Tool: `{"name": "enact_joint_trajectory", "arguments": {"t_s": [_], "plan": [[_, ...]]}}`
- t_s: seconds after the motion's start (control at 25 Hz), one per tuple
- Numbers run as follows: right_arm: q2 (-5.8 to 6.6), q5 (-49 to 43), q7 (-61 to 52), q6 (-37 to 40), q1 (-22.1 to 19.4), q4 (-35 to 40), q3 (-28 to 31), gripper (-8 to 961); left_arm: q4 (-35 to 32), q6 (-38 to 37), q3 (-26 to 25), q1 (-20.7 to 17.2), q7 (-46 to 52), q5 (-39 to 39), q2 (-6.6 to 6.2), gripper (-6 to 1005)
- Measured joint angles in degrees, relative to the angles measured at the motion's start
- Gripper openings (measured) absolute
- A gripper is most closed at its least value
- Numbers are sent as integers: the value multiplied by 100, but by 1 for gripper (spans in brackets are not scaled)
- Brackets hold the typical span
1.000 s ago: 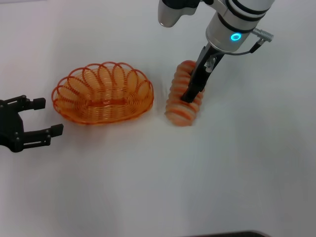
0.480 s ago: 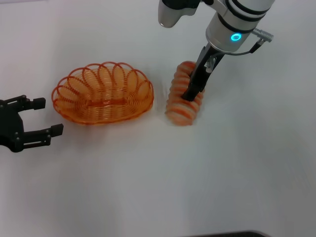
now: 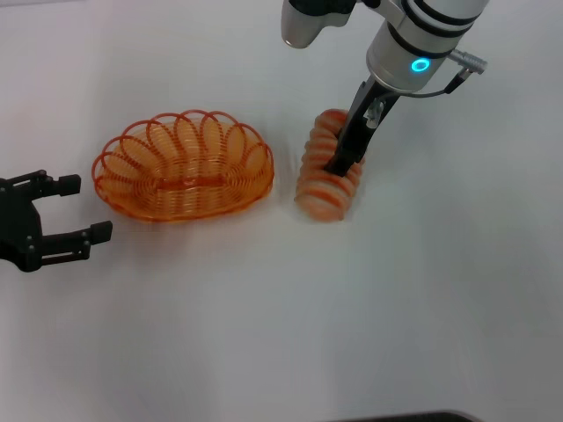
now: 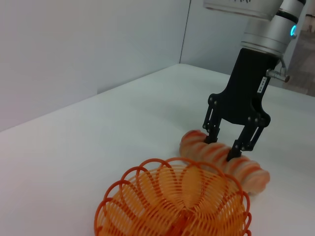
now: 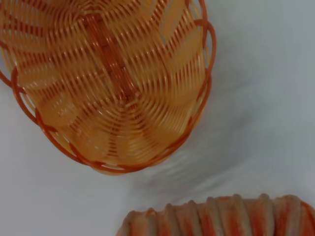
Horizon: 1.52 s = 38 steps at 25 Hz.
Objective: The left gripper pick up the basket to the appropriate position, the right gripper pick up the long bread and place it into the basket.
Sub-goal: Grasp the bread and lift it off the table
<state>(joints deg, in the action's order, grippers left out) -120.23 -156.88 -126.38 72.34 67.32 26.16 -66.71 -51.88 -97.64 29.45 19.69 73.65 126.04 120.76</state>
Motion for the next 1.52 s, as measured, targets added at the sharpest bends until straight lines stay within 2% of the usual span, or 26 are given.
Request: {"name": "enact_joint_trajectory", "arguments": {"t_s": [1.52], "plan": [[0, -19, 0, 17, -9, 15, 0, 272, -35, -42, 0, 0, 27, 0, -17, 814]]}}
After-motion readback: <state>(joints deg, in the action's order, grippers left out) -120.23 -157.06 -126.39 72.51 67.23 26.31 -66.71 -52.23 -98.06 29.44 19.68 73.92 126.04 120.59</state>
